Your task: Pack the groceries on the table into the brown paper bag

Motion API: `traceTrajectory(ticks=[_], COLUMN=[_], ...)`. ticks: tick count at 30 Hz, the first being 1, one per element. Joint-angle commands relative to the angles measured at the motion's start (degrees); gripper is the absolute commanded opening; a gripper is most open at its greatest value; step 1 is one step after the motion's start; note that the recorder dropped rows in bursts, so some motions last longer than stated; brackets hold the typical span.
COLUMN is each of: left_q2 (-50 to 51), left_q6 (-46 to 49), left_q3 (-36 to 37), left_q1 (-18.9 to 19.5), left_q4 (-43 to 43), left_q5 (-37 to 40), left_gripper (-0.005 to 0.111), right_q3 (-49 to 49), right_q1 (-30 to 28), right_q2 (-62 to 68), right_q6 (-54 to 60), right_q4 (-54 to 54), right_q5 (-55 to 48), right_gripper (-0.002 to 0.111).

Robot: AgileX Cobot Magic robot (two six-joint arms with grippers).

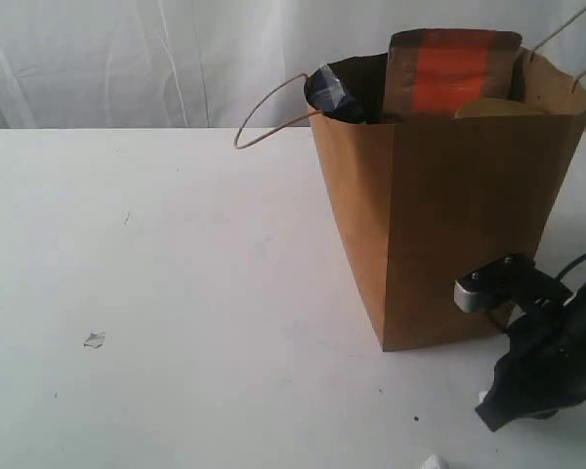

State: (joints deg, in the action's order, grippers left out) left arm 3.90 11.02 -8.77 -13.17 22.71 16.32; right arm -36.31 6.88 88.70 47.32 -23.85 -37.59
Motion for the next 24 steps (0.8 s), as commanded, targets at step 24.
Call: traceTrajectory(ticks=[24], left_q2=[-0.51], left_q6=[-0.31], left_q3=[0.18], left_q1=[-0.31], left_q4=[0.34], left_q5=[0.02], left_gripper=[0.0], right_q3=[-33.29], right_q1=[16.25], right_q2=[-16.52], right_q6=[6.9], right_q4=[-44.29], right_q5=[-11.91], right_gripper=[0.0])
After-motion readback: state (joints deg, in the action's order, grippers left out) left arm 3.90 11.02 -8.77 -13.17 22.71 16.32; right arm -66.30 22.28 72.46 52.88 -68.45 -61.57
